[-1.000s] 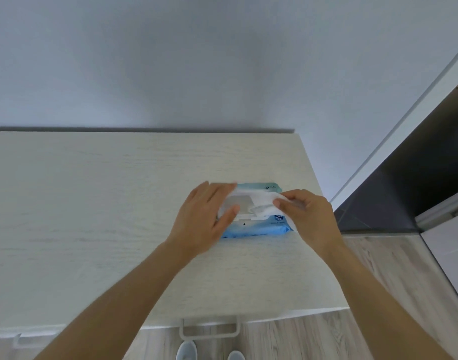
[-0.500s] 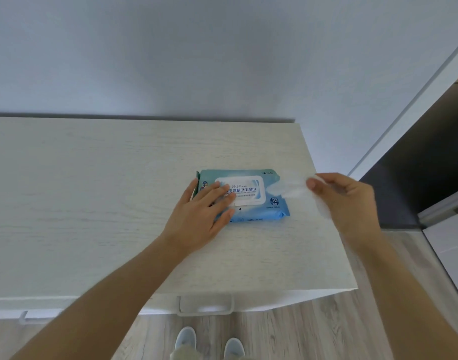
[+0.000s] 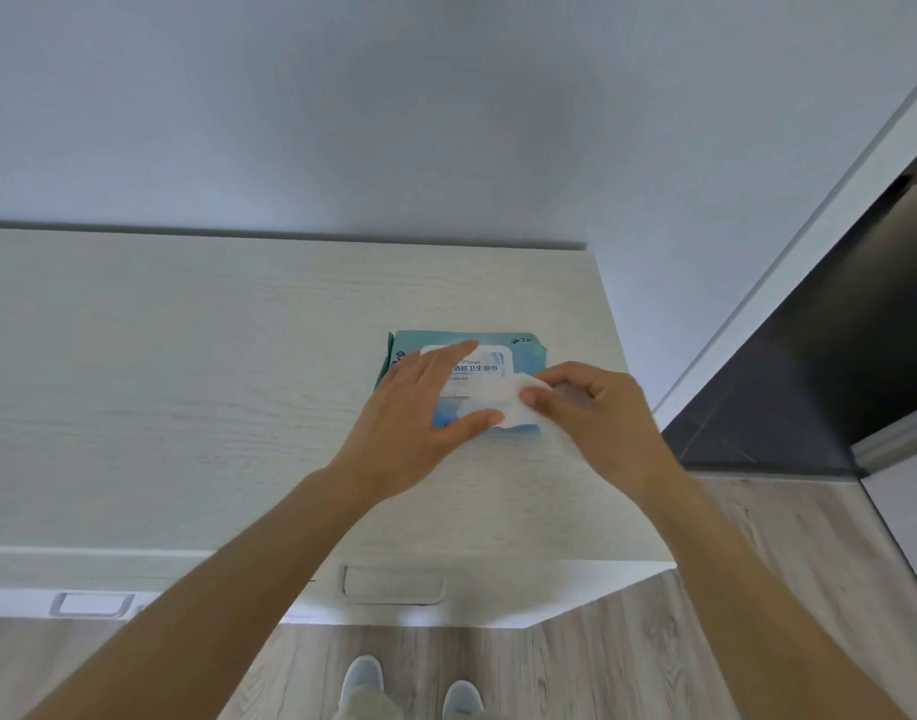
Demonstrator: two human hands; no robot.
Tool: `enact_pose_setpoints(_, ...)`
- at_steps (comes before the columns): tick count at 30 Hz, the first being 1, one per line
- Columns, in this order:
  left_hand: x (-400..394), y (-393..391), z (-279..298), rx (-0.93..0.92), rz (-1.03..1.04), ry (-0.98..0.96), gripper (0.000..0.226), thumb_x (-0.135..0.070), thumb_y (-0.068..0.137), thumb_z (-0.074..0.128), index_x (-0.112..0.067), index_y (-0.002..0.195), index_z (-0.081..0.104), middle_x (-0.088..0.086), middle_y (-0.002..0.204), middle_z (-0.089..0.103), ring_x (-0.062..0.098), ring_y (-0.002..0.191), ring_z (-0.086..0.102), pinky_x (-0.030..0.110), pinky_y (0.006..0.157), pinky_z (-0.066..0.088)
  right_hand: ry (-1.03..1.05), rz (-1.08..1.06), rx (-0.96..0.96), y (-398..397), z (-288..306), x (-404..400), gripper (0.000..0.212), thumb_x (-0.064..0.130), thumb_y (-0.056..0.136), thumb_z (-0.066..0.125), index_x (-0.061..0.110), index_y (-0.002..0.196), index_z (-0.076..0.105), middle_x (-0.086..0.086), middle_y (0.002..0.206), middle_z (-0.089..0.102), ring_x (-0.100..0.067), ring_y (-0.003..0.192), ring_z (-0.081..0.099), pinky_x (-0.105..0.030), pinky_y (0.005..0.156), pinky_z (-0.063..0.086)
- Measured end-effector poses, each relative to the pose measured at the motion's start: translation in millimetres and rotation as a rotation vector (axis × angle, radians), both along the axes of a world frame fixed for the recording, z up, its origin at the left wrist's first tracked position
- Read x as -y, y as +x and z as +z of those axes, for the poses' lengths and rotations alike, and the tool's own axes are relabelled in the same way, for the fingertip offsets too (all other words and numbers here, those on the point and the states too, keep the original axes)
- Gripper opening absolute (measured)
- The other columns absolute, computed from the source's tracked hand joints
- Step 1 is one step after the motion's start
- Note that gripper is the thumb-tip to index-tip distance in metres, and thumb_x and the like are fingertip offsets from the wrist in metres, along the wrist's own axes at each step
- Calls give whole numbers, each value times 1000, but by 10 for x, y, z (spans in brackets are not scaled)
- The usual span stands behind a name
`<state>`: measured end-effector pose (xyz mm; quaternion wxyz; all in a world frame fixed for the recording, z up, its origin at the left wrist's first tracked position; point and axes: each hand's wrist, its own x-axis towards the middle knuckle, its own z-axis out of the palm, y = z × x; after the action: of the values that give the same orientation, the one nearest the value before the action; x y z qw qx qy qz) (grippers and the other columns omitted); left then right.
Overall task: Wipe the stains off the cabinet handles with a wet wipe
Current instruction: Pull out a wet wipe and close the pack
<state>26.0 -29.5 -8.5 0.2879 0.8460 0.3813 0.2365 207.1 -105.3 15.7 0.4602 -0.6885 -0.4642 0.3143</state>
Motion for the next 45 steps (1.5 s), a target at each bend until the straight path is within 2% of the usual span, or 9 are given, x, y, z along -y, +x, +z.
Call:
enact_pose_setpoints(8,34,-88,17,176,139,-11,11,-20,82,72,-14,79,63,-12,88,63,-2,85,49,18,90,35,-21,65,57,-123,-78,-107,17,22,81,72,33,69,66,16,71,63,1,59,53,-12,55,42)
enact_pose_setpoints(13,-108,-285,224,302,199,-59,15,-16,89,64,-28,81,61,-18,84,62,5,85,57,39,101,42,44,28,93,-135,103,-188,23,17,79,74,37,71,67,28,70,65,7,65,59,-4,59,42)
enact_pose_setpoints(17,-80,-524,269,362,190,-131,21,-18,85,68,-35,76,60,-17,86,67,-4,88,61,10,72,43,63,42,147,-300,139,-132,25,19,80,73,41,70,65,25,72,65,7,65,58,-2,60,41)
enact_pose_setpoints(26,286,-738,-321,144,203,-326,20,-29,87,66,-41,95,52,-17,68,63,-5,71,54,6,61,37,-192,48,322,-665,-514,376,26,33,89,61,15,71,65,7,59,61,-9,55,53,-15,54,37)
enact_pose_setpoints(29,303,-691,-383,40,197,-255,39,-28,86,67,-29,121,50,-12,79,59,5,77,54,20,75,43,-184,-64,272,-705,-592,417,5,25,86,66,28,88,62,6,69,61,-10,63,57,-14,60,43)
enact_pose_setpoints(31,322,-673,-411,-31,175,-99,53,-21,83,71,-20,130,46,-7,96,58,15,92,53,29,89,39,-160,-78,286,-703,-610,424,20,20,84,69,32,94,57,6,76,57,-5,65,54,-9,60,43)
enact_pose_setpoints(36,431,-673,-412,-92,-42,394,24,-21,88,57,-11,108,66,3,99,66,27,88,60,33,83,42,-86,7,438,-615,-599,449,12,8,84,68,19,86,66,1,90,51,-2,69,52,0,68,40)
enact_pose_setpoints(40,503,-633,-454,-159,-74,340,42,-39,93,39,-17,94,74,-5,105,70,19,96,64,31,95,36,-129,115,426,-564,-588,471,9,21,82,71,16,90,74,8,83,51,1,68,52,0,67,38)
enact_pose_setpoints(45,461,-581,-575,-178,22,109,32,-44,96,41,-24,105,64,-15,133,54,-1,131,36,33,118,-5,-246,306,267,-540,-507,399,36,21,78,75,35,111,67,7,85,50,-6,72,51,-3,67,40)
